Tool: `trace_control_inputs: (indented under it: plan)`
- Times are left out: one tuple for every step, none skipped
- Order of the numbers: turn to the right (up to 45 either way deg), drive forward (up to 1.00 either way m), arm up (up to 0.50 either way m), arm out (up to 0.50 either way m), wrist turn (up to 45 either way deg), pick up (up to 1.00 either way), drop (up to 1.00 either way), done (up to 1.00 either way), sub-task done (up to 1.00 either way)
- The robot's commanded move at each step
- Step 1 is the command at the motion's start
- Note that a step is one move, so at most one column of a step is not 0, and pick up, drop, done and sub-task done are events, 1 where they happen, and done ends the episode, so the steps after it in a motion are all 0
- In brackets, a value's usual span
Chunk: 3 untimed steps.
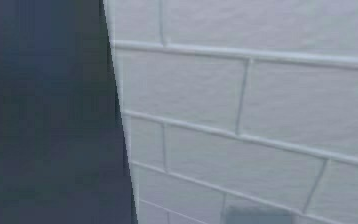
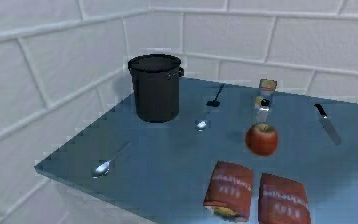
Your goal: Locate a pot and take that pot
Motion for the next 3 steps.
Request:
trace_control_inputs:
  plan:
    - [0.0,0.0,0.38,0.0,0.0,0.0,0.0,0.0,0.0]
    - [0.0,0.0,0.0,0.42,0.0,0.0,0.0,0.0,0.0]
    - [0.0,0.0,0.0,0.0,45.0,0.0,0.0,0.0,0.0]
